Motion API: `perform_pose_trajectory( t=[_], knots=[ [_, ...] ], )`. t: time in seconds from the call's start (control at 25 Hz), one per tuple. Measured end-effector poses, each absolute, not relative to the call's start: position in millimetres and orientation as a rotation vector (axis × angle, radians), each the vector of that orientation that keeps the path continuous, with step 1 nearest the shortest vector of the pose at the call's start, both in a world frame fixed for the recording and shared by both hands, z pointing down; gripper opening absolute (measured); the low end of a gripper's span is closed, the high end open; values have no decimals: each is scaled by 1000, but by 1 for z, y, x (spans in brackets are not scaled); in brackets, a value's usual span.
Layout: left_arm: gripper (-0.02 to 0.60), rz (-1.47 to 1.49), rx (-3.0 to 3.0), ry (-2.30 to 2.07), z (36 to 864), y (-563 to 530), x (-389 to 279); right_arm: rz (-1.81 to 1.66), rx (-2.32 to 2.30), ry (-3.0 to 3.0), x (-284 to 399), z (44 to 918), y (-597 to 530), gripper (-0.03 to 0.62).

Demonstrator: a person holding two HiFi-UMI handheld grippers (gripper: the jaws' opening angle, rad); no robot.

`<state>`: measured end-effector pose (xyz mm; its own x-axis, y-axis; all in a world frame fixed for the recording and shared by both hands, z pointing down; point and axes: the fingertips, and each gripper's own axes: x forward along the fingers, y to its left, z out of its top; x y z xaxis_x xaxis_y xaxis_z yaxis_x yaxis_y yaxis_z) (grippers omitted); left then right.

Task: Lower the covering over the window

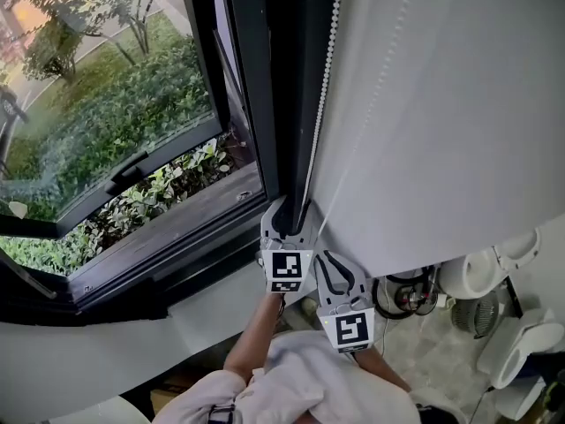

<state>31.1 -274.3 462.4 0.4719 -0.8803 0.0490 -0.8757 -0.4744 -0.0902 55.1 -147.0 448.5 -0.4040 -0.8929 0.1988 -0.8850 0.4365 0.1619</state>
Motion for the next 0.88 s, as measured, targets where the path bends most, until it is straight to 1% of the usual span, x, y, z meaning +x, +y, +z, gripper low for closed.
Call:
perform_pose_trajectory(
  t=[0.08, 0.12, 0.16, 0.28, 0.48, 0.88],
  knots=[
    [176, -140, -2619, 1626, 463, -278, 28, -30, 1560, -2429, 57, 448, -145, 49],
    [159, -141, -2602, 1648, 463, -279, 26, -28, 1570, -2431, 58, 447, -144, 49],
    [118, -142, -2588, 1663, 463, -280, 24, -33, 1578, -2435, 59, 446, -143, 49],
    [95, -125, -2611, 1648, 463, -277, 21, -17, 1605, -2417, 64, 445, -140, 46],
    [17, -101, -2704, 1551, 463, -267, 19, -37, 1640, -2414, 67, 439, -136, 46],
    [14, -96, -2789, 1441, 468, -226, 16, -107, 1588, -2508, 51, 415, -136, 46]
  ],
)
